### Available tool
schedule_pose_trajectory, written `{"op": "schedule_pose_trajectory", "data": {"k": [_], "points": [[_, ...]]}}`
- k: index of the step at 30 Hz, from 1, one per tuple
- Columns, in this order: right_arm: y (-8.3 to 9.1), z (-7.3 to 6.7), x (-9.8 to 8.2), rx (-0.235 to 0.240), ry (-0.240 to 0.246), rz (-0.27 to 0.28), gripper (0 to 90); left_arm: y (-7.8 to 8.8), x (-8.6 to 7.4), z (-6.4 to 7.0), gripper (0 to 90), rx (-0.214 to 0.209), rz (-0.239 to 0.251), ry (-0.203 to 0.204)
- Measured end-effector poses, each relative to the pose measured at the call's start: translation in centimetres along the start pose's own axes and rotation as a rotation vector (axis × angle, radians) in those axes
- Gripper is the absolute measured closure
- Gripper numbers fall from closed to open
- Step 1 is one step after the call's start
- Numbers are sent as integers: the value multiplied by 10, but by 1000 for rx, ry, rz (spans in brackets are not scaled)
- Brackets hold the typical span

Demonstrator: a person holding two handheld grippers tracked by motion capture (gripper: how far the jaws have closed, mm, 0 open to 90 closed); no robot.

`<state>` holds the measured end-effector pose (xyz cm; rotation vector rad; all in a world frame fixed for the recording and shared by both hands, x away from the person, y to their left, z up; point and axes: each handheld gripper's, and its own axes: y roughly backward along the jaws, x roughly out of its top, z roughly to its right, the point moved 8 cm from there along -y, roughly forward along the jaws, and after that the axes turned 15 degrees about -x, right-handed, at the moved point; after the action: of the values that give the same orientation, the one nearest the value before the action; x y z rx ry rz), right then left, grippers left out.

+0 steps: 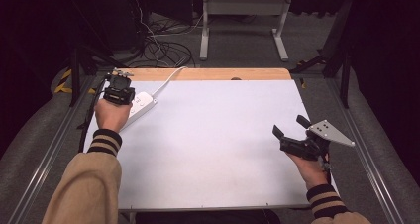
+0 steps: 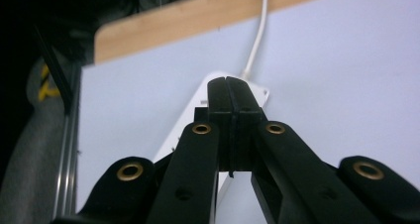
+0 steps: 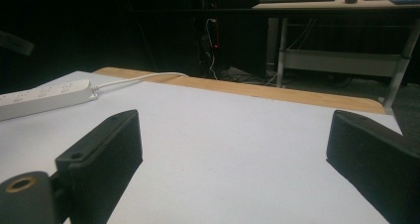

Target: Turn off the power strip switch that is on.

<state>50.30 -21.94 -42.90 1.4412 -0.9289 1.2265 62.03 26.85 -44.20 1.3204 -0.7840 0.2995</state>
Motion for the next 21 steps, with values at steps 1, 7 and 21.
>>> {"op": "schedule_pose_trajectory", "data": {"k": [1,7,21], "points": [[0,0,0,2,1,0,77,0,0,0,900,0,0,0],[0,-5,-1,9,10,-8,80,-44,-6,-6,900,-4,-52,74],[2,-3,0,7,-3,-7,81,-67,-16,-9,900,-31,-96,110]]}}
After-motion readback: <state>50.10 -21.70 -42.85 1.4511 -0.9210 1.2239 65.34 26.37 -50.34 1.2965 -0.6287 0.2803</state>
